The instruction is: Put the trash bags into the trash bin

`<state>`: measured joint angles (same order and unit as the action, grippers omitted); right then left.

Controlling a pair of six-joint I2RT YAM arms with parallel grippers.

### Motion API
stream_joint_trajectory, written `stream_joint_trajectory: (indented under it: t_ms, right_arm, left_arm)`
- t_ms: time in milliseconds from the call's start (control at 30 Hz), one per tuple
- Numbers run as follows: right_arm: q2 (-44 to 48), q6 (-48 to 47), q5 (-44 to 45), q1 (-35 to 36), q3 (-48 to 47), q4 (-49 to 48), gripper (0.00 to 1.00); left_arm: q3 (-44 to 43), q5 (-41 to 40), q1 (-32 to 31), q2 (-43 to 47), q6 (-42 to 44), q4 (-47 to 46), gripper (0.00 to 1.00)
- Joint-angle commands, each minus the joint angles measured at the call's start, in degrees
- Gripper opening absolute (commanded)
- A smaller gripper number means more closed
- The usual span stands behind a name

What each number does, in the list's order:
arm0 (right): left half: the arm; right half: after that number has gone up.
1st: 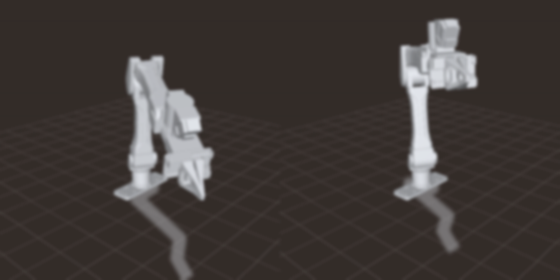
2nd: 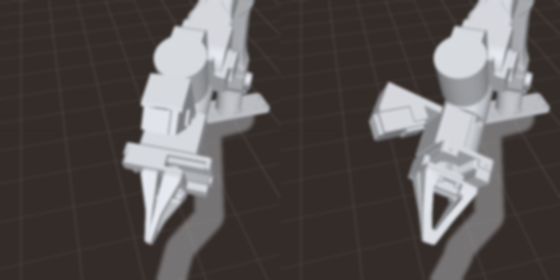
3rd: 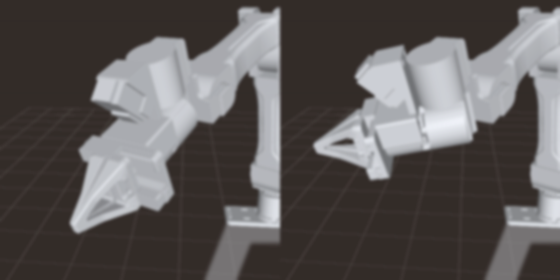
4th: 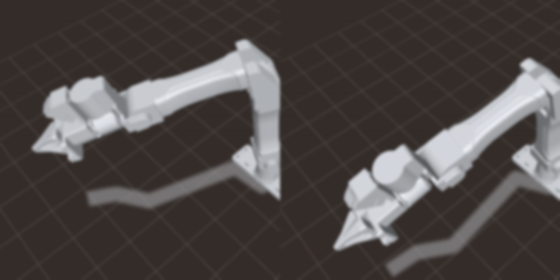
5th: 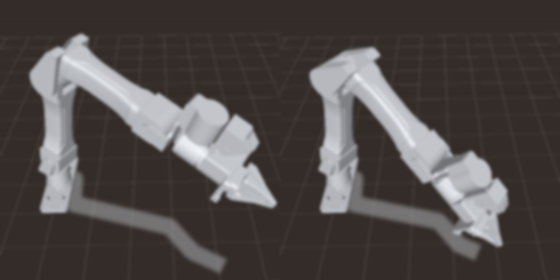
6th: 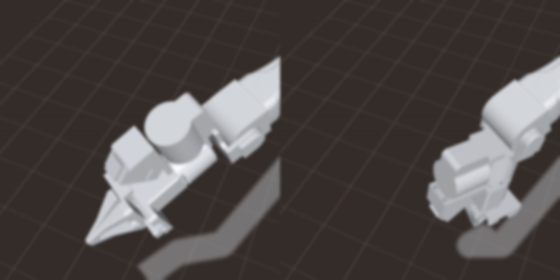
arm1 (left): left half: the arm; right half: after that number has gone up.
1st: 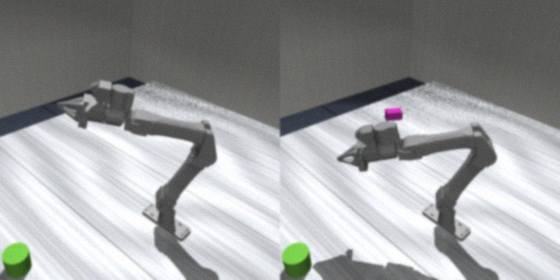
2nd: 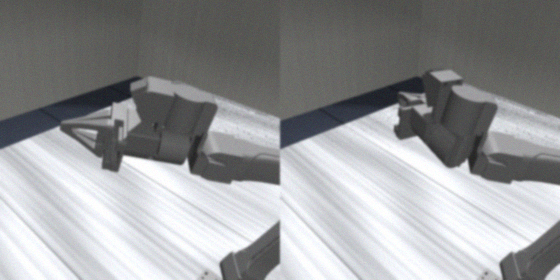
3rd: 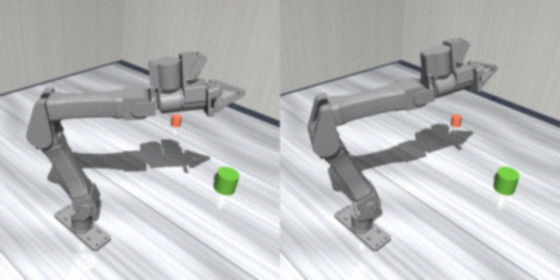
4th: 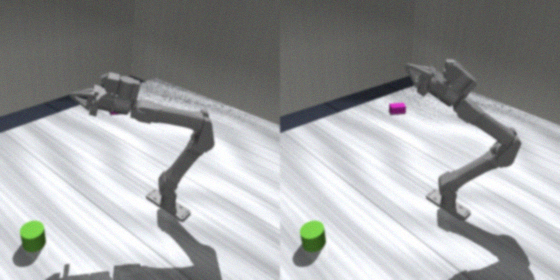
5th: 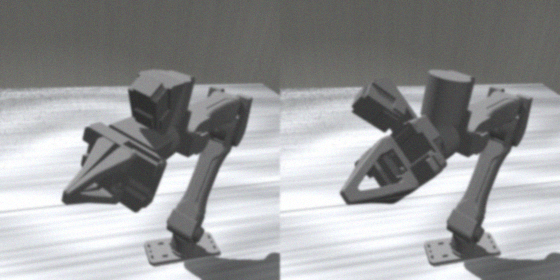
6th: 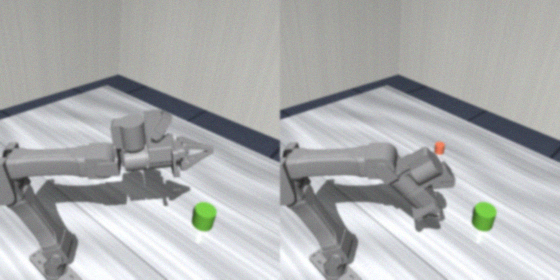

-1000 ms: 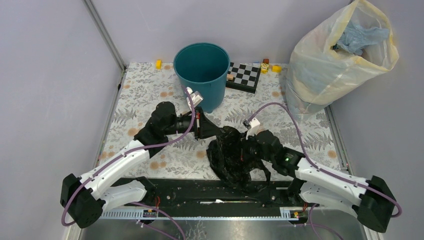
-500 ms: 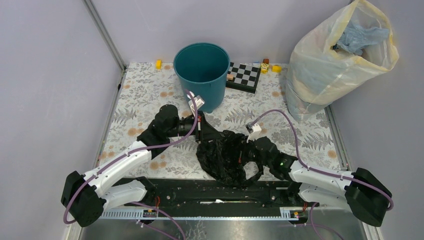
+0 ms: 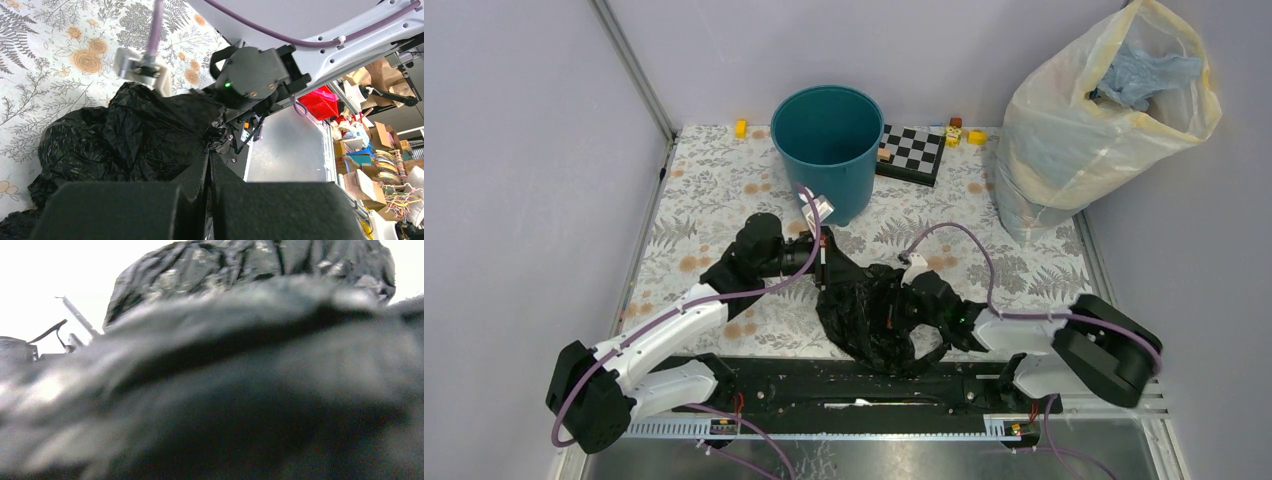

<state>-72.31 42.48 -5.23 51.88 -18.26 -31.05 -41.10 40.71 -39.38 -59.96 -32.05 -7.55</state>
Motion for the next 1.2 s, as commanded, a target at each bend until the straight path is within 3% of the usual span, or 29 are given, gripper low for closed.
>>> stream_joint_trajectory:
  t_ms: [0, 167, 433, 633, 800, 967, 1067, 1167]
  right_arm:
    - [-7.8, 3.7, 2.6, 0.2, -3.4, -3.8, 0.0]
    - [-9.8, 6.6, 12.8, 0.0, -3.8, 1.7, 0.0]
    - [-2.4, 9.7, 31.8, -0.7, -7.9, 22.3, 0.0]
    - [8.8, 9.9, 42.7, -0.7, -8.5, 34.4, 0.0]
    - [21.4, -3.1, 39.0, -0.7, -5.7, 29.5, 0.0]
    - [30.7, -8.9, 37.2, -0.7, -6.0, 29.9, 0.01]
    - [34.2, -15.2, 26.8, -0.7, -6.8, 28.6, 0.05]
    - [34.3, -19.2, 13.9, -0.7, -9.9, 28.3, 0.15]
  left_arm:
    - [0.2, -0.5, -0.3, 0.0, -0.5, -4.1, 0.0]
    - [-5.6, -4.9, -0.3, 2.3, 1.0, 3.1, 0.0]
    - [-32.3, -8.1, -0.3, 1.0, 4.7, 24.2, 0.0]
    - [-33.9, -7.7, -0.4, 2.7, 5.4, 26.9, 0.0]
    - [-28.1, -6.2, -0.3, 4.3, 7.2, 25.1, 0.0]
    - [-24.7, -5.0, -0.3, 3.7, 7.1, 23.0, 0.0]
    - [-21.9, -8.0, -0.4, 3.2, 6.6, 22.1, 0.0]
    - [-18.6, -11.3, -0.3, 2.2, 6.4, 21.1, 0.0]
